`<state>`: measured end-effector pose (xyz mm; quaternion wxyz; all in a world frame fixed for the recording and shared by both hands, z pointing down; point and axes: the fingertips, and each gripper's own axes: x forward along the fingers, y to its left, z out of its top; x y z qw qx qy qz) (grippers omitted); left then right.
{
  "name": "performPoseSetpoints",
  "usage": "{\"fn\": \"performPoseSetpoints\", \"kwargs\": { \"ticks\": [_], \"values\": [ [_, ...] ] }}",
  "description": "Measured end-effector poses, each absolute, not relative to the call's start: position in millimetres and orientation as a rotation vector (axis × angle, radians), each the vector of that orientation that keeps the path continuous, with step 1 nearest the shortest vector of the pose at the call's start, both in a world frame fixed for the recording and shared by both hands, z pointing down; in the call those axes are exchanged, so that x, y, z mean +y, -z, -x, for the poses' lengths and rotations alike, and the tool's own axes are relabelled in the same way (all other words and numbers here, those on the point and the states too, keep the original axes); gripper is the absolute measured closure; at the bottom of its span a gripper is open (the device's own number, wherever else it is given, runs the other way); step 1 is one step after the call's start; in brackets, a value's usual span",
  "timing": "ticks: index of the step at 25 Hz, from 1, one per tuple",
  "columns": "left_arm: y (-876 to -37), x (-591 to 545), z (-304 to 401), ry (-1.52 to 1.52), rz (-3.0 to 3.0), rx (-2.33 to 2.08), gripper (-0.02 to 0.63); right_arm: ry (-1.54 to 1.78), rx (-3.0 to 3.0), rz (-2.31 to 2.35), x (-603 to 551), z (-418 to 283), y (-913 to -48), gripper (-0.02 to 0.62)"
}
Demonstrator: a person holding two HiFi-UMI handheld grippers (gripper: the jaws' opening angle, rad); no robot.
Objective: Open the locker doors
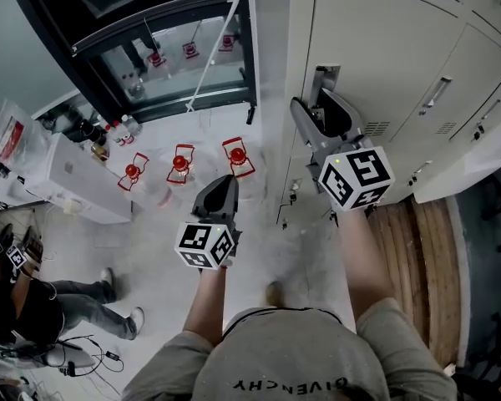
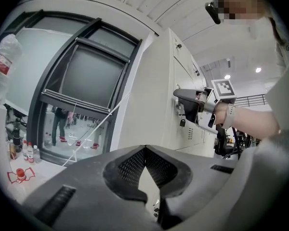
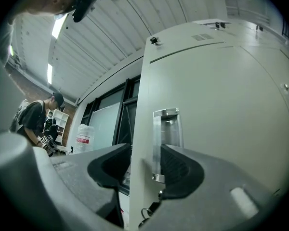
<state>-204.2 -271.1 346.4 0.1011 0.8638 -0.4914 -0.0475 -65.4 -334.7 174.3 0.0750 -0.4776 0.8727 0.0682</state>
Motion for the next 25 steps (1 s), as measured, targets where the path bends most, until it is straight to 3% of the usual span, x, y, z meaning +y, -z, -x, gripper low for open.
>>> {"fn": "performPoseSetpoints", "kwargs": {
  "ticks": [25],
  "values": [
    [-327.7,-215.9,171.5,0.154,-2.541,-1.512,0.607,-0.313,2.623,1.499,-247.1,29.3,-172.7,0.443]
  ]
}}
